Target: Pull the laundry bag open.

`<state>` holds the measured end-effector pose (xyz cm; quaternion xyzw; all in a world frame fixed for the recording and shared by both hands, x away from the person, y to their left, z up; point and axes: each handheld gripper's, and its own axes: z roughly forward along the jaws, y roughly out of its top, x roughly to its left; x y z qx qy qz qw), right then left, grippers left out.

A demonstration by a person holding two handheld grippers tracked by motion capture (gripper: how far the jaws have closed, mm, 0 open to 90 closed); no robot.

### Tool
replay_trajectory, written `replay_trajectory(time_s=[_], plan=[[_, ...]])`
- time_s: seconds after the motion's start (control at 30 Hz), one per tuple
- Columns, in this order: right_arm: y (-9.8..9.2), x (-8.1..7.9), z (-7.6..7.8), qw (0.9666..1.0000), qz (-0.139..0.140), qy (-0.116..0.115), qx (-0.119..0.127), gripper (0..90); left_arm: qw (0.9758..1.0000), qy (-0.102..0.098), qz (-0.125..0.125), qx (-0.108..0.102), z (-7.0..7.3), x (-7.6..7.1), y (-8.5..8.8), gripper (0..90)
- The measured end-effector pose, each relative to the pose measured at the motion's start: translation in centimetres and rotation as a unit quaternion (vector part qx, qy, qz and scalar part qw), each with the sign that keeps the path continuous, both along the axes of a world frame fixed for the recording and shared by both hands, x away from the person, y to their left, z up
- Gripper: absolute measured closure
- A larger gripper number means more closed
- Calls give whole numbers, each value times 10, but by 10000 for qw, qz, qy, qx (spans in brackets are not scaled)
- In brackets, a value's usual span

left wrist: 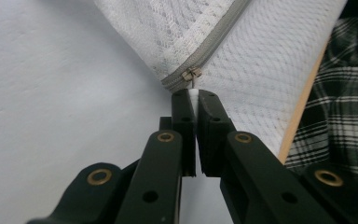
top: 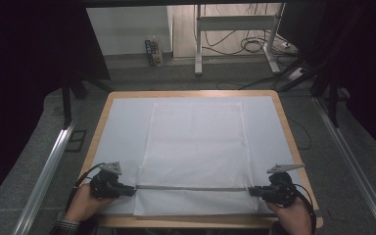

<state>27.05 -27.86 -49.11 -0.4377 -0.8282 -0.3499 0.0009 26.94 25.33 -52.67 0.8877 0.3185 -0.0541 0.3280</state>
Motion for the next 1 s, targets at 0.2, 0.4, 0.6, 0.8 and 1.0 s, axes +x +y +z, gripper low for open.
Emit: replay_trajectory(time_s=[0.2,0.4,0.6,0.8,1.0], plan=[[3,-2,-5,9998,30,98,-156,847,9997,175,-165,84,-5,0,-4,872],[3,0,-8,9997,6,97,-240,836,9993,284,-250,-2,-7,-1,-6,867],[-2,2,-5,9999,-20,-57,-146,636,9997,189,-52,-177,-6,-2,-7,606],[-3,5,-2,9990,-76,-404,-150,349,9985,-250,448,-183,-1,-6,-10,318],[-2,6,0,9954,-42,-912,-287,160,9954,-610,732,-115,6,-12,-11,156]])
